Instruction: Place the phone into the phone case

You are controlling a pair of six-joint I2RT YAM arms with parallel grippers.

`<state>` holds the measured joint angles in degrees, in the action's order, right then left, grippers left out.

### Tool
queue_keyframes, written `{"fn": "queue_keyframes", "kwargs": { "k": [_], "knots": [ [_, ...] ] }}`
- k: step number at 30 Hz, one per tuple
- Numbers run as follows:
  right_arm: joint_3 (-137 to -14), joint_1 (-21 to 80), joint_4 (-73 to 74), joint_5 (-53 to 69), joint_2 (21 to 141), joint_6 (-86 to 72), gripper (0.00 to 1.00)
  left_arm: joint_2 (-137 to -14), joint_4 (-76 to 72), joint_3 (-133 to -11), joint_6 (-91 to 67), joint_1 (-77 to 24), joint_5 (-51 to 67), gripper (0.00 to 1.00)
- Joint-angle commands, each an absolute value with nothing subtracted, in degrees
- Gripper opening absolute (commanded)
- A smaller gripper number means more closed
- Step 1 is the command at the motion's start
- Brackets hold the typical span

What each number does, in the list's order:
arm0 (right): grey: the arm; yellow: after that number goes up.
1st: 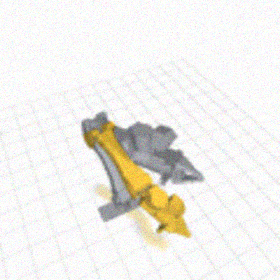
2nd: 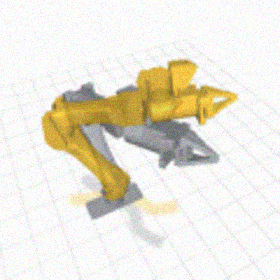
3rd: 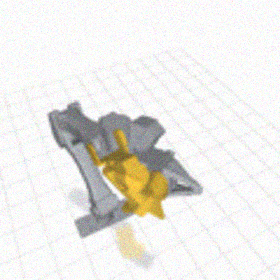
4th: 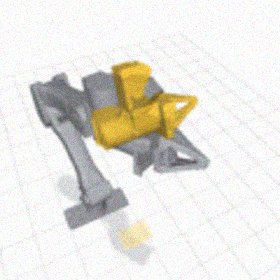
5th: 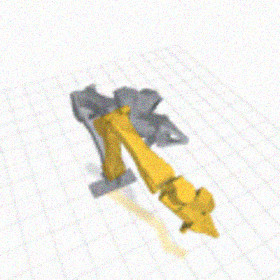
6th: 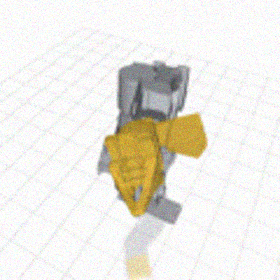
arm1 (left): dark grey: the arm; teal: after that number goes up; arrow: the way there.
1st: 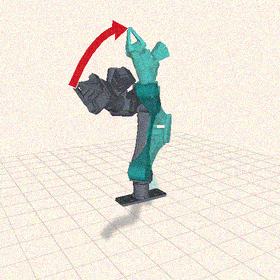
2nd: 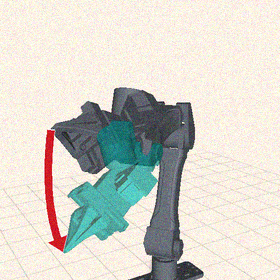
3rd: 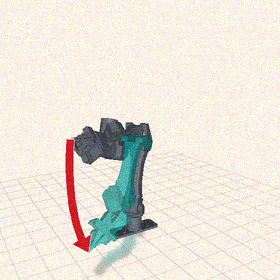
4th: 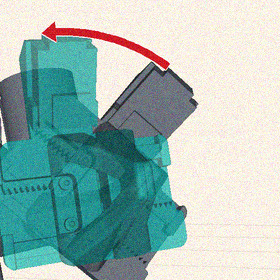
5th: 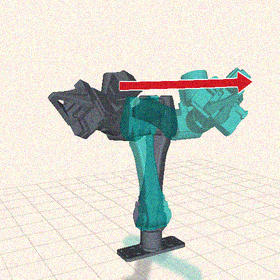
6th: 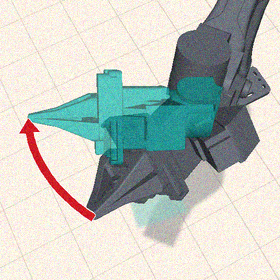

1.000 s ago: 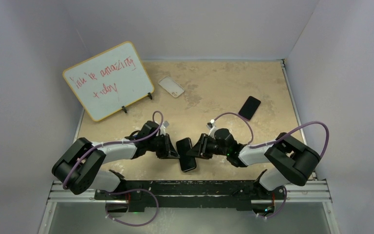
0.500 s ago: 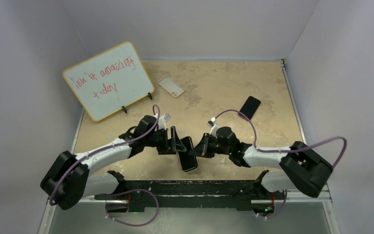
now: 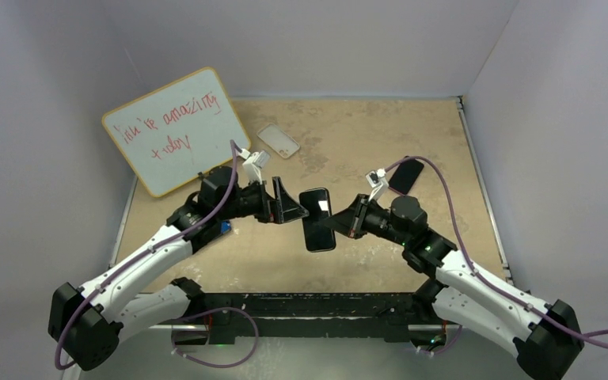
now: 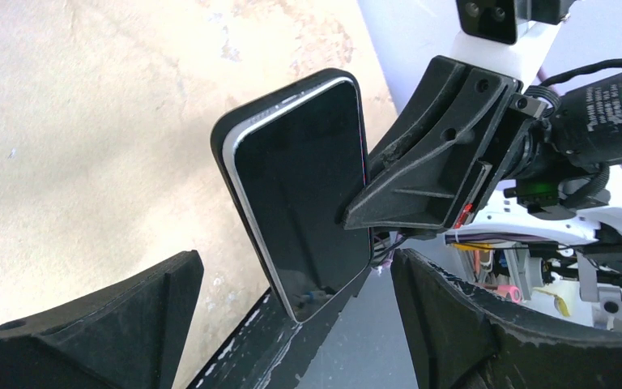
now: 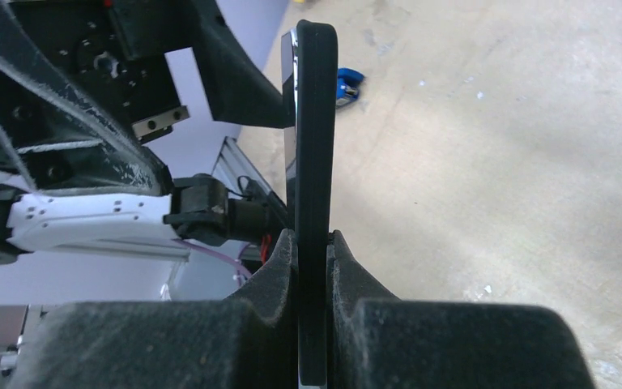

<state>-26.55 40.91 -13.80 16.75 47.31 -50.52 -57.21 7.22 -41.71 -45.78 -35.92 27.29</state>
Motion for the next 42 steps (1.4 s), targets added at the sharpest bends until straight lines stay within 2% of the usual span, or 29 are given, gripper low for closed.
{"fn": "queue_keyframes", "kwargs": {
  "k": [1,5,18,22,34,42],
  "knots": [
    [-27.8,40.9,-23.2,20.7,42.2,-50.1,0.00,-52.6,-1.9,-41.7,-46.7,-35.6,29.8,0.91],
    [-25.2,40.9,-32.8,22.5,39.7,-53.5,0.00,-49.9,-5.9,-42.4,-45.5,-35.6,31.3,0.92],
    [-29.9,40.9,-51.3,36.8,46.7,-60.8,0.00,-49.7,-19.5,-41.2,-52.3,-35.5,34.4,0.92],
    [-29.8,40.8,-56.8,38.7,48.4,-64.2,0.00,-49.5,-24.1,-40.1,-55.3,-35.5,35.3,0.87],
    [-27.5,40.8,-55.9,36.9,46.9,-64.7,0.00,-48.2,-34.1,-36.1,-63.0,-35.5,36.3,0.61],
    [-26.7,40.9,-51.3,34.3,44.2,-61.6,0.00,-47.4,-30.7,-37.0,-62.1,-35.6,33.9,0.59]
  ]
}}
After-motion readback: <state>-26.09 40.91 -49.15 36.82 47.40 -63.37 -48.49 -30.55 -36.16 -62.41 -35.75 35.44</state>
